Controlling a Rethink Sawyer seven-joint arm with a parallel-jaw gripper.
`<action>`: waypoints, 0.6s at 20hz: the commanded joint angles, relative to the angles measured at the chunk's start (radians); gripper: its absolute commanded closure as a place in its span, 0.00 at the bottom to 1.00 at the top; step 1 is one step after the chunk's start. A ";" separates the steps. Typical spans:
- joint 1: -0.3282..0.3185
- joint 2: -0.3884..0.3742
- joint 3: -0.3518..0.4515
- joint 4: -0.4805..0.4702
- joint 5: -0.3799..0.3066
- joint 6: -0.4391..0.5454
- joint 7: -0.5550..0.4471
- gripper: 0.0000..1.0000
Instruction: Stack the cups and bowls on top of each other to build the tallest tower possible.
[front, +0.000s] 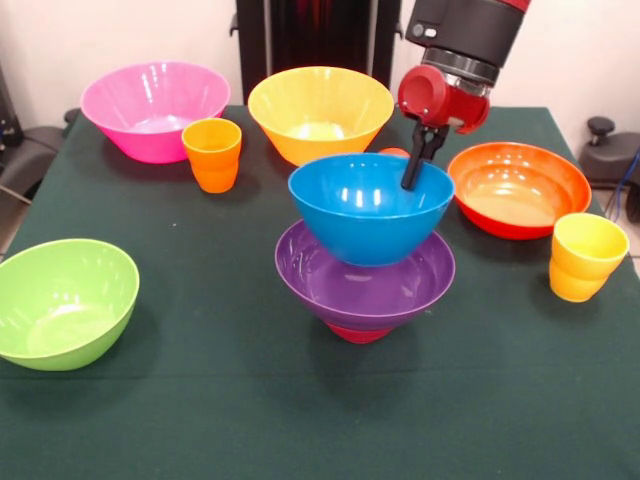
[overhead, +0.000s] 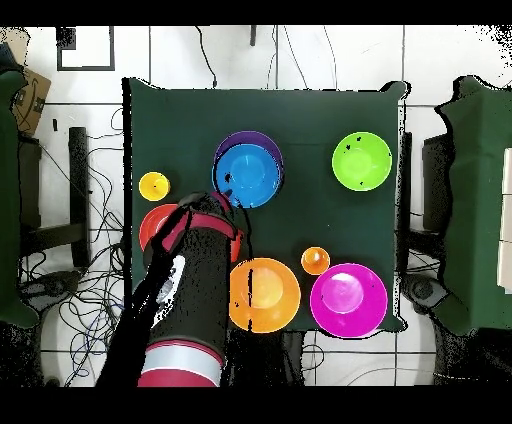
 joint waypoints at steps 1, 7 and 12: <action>0.006 0.053 0.058 -0.091 0.032 0.029 0.090 1.00; 0.023 0.083 0.040 -0.117 0.032 0.027 0.106 1.00; 0.027 0.093 0.036 -0.122 0.034 0.032 0.102 1.00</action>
